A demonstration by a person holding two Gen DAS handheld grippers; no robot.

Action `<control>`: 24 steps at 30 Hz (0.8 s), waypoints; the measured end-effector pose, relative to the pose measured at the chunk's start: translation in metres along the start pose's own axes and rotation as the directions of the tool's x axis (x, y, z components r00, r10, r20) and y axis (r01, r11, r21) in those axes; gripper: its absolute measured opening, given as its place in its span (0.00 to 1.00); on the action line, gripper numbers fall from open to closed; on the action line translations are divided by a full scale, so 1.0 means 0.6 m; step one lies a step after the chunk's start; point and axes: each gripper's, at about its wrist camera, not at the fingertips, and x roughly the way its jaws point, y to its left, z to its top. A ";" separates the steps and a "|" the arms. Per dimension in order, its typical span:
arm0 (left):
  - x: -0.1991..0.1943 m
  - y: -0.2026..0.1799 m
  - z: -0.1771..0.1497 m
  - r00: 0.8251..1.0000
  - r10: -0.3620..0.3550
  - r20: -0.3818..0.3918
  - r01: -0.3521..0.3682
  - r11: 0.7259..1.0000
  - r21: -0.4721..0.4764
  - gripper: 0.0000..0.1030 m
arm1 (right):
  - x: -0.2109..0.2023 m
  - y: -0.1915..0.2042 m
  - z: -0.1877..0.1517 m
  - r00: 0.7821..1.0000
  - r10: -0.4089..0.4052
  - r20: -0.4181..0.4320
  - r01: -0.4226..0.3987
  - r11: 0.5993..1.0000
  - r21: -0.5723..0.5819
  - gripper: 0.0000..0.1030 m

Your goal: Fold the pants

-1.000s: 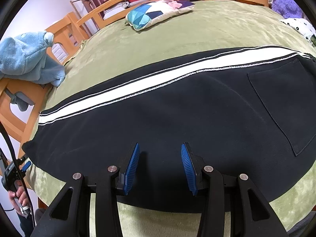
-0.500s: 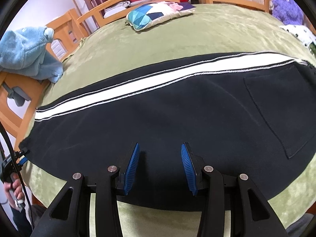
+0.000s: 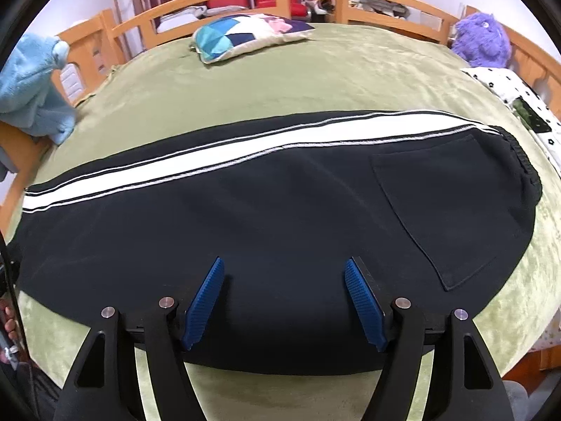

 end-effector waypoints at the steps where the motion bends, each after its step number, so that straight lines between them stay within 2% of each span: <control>1: 0.000 0.000 -0.001 1.000 -0.001 0.003 0.001 1.000 0.000 0.45 | -0.002 -0.003 -0.002 1.000 0.007 0.011 -0.007 1.000 0.008 0.69; 4: -0.001 0.006 0.001 1.000 -0.017 0.001 0.017 1.000 -0.018 0.45 | -0.008 -0.010 -0.005 1.000 0.016 0.027 -0.016 1.000 0.020 0.69; 6: -0.005 0.018 0.005 0.999 -0.045 -0.001 0.045 0.997 -0.061 0.36 | -0.010 -0.010 -0.007 1.000 0.010 0.024 -0.010 1.000 0.001 0.69; 8: -0.013 0.036 0.010 0.992 -0.124 0.008 0.124 0.985 -0.120 0.21 | -0.014 -0.009 -0.009 1.000 0.009 0.026 -0.009 1.000 -0.013 0.69; 10: -0.026 0.039 0.011 0.985 -0.171 0.035 0.174 0.975 -0.135 0.17 | -0.016 -0.010 -0.011 0.999 0.028 0.023 -0.027 1.000 -0.012 0.69; 12: -0.043 0.021 0.012 0.987 -0.150 0.063 0.155 0.984 -0.082 0.16 | -0.020 -0.015 -0.017 0.996 0.088 0.024 -0.088 0.996 -0.004 0.68; 15: -0.076 -0.022 0.022 0.994 -0.066 0.089 0.065 0.998 0.008 0.15 | -0.023 -0.023 -0.020 0.992 0.128 0.008 -0.128 0.991 0.024 0.68; 19: -0.151 -0.105 0.042 0.984 -0.011 0.176 -0.009 0.994 0.113 0.15 | -0.040 -0.042 -0.014 0.987 0.160 0.016 -0.160 0.987 0.022 0.68; 22: -0.213 -0.195 0.049 0.972 -0.051 0.229 0.000 0.976 0.217 0.15 | -0.057 -0.064 -0.004 0.987 0.146 0.062 -0.147 0.989 0.009 0.68; 24: -0.247 -0.258 0.047 0.968 -0.089 0.234 0.020 0.960 0.279 0.15 | -0.064 -0.081 0.008 0.987 0.139 0.086 -0.138 0.990 -0.015 0.68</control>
